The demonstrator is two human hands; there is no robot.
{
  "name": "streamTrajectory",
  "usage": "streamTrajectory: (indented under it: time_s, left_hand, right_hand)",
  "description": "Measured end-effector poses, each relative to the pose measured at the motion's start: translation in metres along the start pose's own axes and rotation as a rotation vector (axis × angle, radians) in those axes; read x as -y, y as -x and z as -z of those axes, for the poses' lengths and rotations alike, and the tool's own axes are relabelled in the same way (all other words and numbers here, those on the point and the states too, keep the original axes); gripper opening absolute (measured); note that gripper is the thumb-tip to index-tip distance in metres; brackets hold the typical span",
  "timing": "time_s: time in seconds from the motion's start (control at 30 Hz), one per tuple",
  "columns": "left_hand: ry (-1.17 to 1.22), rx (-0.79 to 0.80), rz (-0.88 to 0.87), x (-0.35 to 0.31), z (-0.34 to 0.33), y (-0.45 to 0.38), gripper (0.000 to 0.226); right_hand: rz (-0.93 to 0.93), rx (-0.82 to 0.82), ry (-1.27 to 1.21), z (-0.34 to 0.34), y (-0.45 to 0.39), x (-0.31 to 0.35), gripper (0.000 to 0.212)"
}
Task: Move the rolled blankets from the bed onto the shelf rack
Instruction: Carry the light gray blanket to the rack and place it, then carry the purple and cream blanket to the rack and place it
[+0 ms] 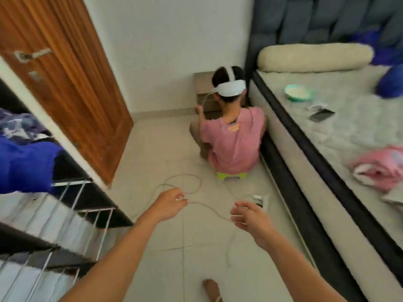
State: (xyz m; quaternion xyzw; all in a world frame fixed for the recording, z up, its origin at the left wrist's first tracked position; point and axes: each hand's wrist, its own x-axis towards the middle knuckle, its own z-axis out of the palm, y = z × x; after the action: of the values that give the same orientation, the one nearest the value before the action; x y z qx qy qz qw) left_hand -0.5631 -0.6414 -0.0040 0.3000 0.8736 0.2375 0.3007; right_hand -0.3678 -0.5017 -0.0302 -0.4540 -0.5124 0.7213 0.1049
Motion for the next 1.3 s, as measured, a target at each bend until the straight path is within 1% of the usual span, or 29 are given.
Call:
streamTrajectory:
  time_s: [0.07, 0.13, 0.23, 0.3, 0.4, 0.47, 0.6, 0.7, 0.83, 0.93, 0.97, 1.03, 1.07, 1.23, 1.3]
  left_hand:
    - [0.008, 0.112, -0.109, -0.048, -0.045, -0.001, 0.023]
    - [0.011, 0.241, -0.202, -0.098, -0.090, 0.004, 0.005]
    - [0.040, 0.391, -0.298, -0.169, -0.156, 0.016, 0.007]
    - [0.045, 0.477, -0.349, -0.215, -0.198, 0.026, 0.005]
    - [0.040, 0.619, -0.370, -0.279, -0.264, 0.040, 0.009]
    - [0.031, 0.690, -0.371, -0.320, -0.307, 0.047, 0.006]
    - [0.024, 0.765, -0.354, -0.400, -0.396, 0.050, 0.015]
    - [0.063, 0.816, -0.226, -0.450, -0.461, 0.042, 0.016]
    - [0.143, 0.856, -0.010, -0.499, -0.525, 0.034, 0.021]
    - [0.172, 0.898, 0.186, -0.525, -0.560, 0.029, 0.026]
    - [0.161, 0.935, 0.264, -0.530, -0.570, 0.028, 0.033]
    - [0.148, 0.978, 0.405, -0.542, -0.588, 0.022, 0.052]
    - [0.142, 0.993, 0.456, -0.549, -0.597, 0.018, 0.057]
    - [0.103, 1.027, 0.668, -0.578, -0.629, -0.009, 0.076]
    - [0.075, 1.023, 0.738, -0.583, -0.636, -0.017, 0.082]
  right_hand:
    - [-0.018, -0.162, -0.061, 0.065, 0.027, -0.016, 0.013]
    - [-0.006, -0.311, -0.139, 0.125, 0.057, -0.027, 0.010]
    - [0.017, -0.497, -0.260, 0.203, 0.095, -0.042, 0.012]
    - [0.033, -0.591, -0.329, 0.248, 0.117, -0.049, 0.009]
    - [0.045, -0.721, -0.383, 0.311, 0.138, -0.062, 0.009]
    - [0.060, -0.797, -0.426, 0.356, 0.145, -0.071, 0.009]
    - [0.051, -0.893, -0.425, 0.454, 0.138, -0.085, 0.011]
    - [0.031, -0.948, -0.411, 0.535, 0.123, -0.087, 0.010]
    - [-0.035, -0.986, -0.335, 0.629, 0.112, -0.079, 0.017]
    - [-0.065, -1.021, -0.188, 0.697, 0.092, -0.066, 0.025]
    - [-0.084, -1.022, -0.147, 0.716, 0.085, -0.062, 0.029]
    - [-0.124, -1.014, -0.080, 0.745, 0.069, -0.055, 0.038]
    - [-0.135, -1.014, -0.030, 0.758, 0.060, -0.051, 0.040]
    - [-0.132, -1.021, 0.321, 0.806, 0.024, -0.028, 0.044]
    - [-0.158, -1.022, 0.435, 0.824, 0.012, -0.022, 0.052]
